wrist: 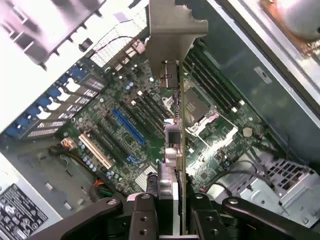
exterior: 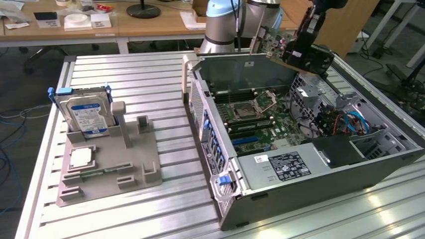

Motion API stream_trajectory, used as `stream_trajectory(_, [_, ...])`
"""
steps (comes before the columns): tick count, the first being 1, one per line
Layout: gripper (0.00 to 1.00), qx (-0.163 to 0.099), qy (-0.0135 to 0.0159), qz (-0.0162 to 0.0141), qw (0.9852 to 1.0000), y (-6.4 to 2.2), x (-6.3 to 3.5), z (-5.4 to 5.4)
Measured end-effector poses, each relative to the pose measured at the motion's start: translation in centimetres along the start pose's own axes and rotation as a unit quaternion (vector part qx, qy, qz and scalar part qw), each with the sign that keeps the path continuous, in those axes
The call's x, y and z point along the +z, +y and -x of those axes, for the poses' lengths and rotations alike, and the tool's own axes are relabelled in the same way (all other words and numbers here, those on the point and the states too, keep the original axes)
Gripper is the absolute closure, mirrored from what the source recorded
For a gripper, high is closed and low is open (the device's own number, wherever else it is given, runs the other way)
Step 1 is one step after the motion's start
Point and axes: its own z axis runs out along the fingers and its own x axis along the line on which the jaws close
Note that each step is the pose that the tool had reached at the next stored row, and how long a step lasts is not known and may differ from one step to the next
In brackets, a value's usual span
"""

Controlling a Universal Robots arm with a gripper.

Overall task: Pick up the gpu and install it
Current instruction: 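Insert the gpu into the slot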

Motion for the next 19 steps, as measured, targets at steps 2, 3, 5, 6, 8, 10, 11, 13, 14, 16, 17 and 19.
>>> stream_trajectory(2, [0.72, -0.056, 0.0028, 0.0, 0.9984, 0.0, 0.07, 0.0])
stream_trajectory(3, [0.72, -0.065, 0.0032, 0.0, 0.9979, 0.0, 0.09, 0.0])
stream_trajectory(5, [0.72, -0.083, 0.0041, 0.0, 0.9966, -0.01, 0.12, 0.0])
stream_trajectory(6, [0.72, -0.092, 0.0045, -0.0001, 0.9958, -0.01, 0.14, 0.0])
stream_trajectory(8, [0.72, -0.11, 0.0054, -0.0001, 0.9939, -0.01, 0.17, 0.0])
stream_trajectory(10, [0.72, -0.128, 0.0063, -0.0001, 0.9917, -0.01, 0.21, 0.0])
stream_trajectory(11, [0.72, -0.137, 0.0068, -0.0001, 0.9906, -0.01, 0.22, 0.0])
stream_trajectory(13, [0.72, -0.15, 0.0074, -0.0001, 0.9887, -0.06, 0.25, 0.05])
stream_trajectory(14, [0.72, -0.155, 0.0077, -0.0001, 0.9879, -0.09, 0.26, 0.07])
stream_trajectory(16, [0.72, -0.166, 0.0082, -0.0001, 0.9861, -0.1, 0.29, 0.08])
stream_trajectory(17, [0.72, -0.174, 0.0086, -0.0002, 0.9847, -0.1, 0.29, 0.08])
stream_trajectory(19, [0.72, -0.191, 0.0093, -0.0004, 0.9815, -0.1, 0.31, 0.08])
